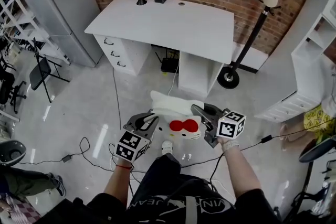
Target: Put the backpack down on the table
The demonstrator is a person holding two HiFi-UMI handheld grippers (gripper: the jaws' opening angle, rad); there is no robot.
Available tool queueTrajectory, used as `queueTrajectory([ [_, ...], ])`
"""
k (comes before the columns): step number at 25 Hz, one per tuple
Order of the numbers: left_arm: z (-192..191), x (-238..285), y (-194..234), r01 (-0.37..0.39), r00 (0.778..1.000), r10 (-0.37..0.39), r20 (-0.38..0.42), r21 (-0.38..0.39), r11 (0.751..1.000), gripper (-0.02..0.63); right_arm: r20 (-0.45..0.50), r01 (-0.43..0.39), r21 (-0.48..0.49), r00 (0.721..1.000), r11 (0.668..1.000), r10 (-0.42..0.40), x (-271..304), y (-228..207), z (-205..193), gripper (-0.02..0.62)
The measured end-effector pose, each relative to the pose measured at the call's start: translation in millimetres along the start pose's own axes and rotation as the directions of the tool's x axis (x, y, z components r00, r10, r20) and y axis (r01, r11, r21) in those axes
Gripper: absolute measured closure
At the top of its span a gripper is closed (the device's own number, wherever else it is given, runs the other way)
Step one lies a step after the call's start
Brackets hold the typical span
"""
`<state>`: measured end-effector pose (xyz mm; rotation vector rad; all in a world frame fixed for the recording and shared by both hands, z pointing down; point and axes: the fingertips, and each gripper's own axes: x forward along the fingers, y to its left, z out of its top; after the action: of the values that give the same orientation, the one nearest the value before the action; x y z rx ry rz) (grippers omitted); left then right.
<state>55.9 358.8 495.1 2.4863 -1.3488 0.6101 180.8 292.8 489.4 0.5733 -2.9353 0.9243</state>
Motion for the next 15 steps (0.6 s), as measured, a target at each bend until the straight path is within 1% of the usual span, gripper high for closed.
queueTrajectory([
  [6,18,32,41,0.027,1.000,-0.027,-0.003,0.009,1.000,0.545,0.010,0.026,0.003,1.000,1.000,-0.026,29,-32,27,0.584],
  [11,40,57,81,0.055,0.998,-0.055,0.011,0.022,0.998,0.545,0.028,0.057,0.010,0.998,0.998,-0.057,58,-57,53,0.584],
  [15,46,75,111,0.074,0.997,-0.074,0.005,0.032,0.997,0.545,0.038,0.079,0.008,0.996,0.997,-0.079,80,-76,69,0.584],
])
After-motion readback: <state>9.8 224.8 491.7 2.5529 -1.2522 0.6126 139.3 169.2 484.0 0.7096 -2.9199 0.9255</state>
